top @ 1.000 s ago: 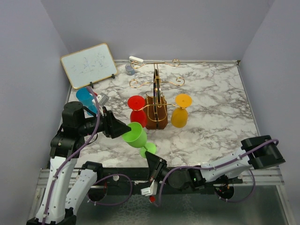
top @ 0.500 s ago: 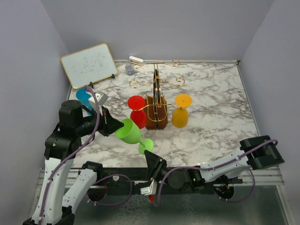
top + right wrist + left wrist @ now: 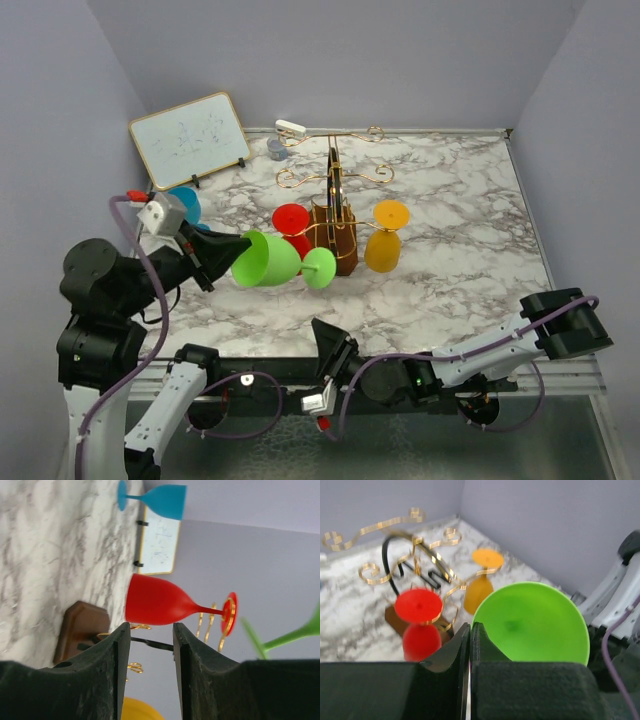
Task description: Take the wine glass off the wine glass rack
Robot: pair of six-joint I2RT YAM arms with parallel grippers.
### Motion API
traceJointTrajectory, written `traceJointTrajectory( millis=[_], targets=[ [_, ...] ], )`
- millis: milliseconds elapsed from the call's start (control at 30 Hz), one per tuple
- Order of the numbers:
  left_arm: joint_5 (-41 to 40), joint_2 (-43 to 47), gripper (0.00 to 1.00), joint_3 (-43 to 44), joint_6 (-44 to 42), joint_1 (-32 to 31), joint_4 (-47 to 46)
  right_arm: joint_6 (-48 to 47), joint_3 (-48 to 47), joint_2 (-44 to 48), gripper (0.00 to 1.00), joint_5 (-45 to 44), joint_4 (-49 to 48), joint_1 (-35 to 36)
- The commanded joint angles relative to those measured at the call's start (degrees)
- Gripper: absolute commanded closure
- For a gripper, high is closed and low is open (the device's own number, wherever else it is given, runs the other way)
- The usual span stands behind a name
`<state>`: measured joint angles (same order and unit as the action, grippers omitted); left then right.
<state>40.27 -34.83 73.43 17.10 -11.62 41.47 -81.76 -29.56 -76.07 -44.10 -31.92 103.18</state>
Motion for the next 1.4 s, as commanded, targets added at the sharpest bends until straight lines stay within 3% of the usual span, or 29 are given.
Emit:
traceJointTrajectory(
  millis=[0,400,867,1000,1167,1367],
  targets=[
    [-6.57,-0.89,1.00,7.46,3.15,0.19,-12.00,4.34,1.10,-1.13,0.57,-0.46,7.05,0.42],
    [-31.83,-11.96,1.00,16.78,-1.17,0.19,-8.65,9.48,-0.98,-0.22,0.49,-0.56,9.96,0.36],
    [-56.69,-40.85,1.00,23.78,-4.65,0.63,-5.64,21.86,-4.56,-0.26,0.48,-1.12,20.77,0.41],
    [-56.95,-46.37,1.00,23.65,-3.67,3.34,-6.59,24.87,-5.76,-0.44,0.48,-1.52,23.04,0.37],
    [-49.48,-53.40,1.00,22.36,-0.08,10.86,-7.16,28.05,-6.60,-0.14,0.48,-1.51,25.73,0.36],
    [-48.21,-58.46,1.00,18.98,1.22,12.32,-9.24,29.93,-7.21,-0.20,0.48,-1.43,27.34,0.40]
  ],
)
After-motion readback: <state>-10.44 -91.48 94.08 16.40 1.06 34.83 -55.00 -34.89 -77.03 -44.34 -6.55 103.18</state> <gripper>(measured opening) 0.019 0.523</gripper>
